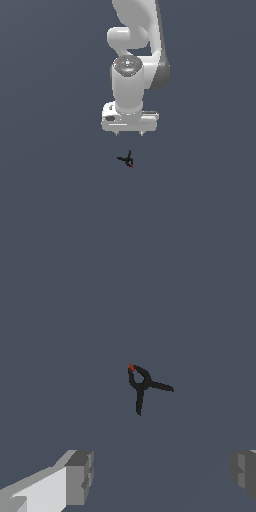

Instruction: Pick up the object and move it to a goal position.

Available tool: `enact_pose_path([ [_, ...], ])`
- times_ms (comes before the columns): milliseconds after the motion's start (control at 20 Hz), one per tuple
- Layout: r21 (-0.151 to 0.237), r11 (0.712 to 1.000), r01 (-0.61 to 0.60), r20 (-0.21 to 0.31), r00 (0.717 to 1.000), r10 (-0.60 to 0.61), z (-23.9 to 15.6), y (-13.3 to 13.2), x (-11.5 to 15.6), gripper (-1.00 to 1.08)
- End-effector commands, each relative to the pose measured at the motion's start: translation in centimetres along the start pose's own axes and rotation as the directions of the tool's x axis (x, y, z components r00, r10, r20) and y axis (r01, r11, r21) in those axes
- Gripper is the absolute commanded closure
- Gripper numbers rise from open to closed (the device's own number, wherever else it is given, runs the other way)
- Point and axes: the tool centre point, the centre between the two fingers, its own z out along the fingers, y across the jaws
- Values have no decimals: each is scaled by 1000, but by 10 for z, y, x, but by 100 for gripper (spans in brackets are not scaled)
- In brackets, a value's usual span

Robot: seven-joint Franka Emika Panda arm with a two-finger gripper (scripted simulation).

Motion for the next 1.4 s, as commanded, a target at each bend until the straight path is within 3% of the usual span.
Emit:
enact_pose_path([
  [0,0,1000,0,0,1000,0,0,0,0,-92],
  [600,-23,998,59,35,998,-58,5,-11,-12,-92],
  [950,-23,995,96,32,995,-95,11,-9,-7,-92],
  [1350,-24,976,218,24,976,-218,34,-5,8,-92],
])
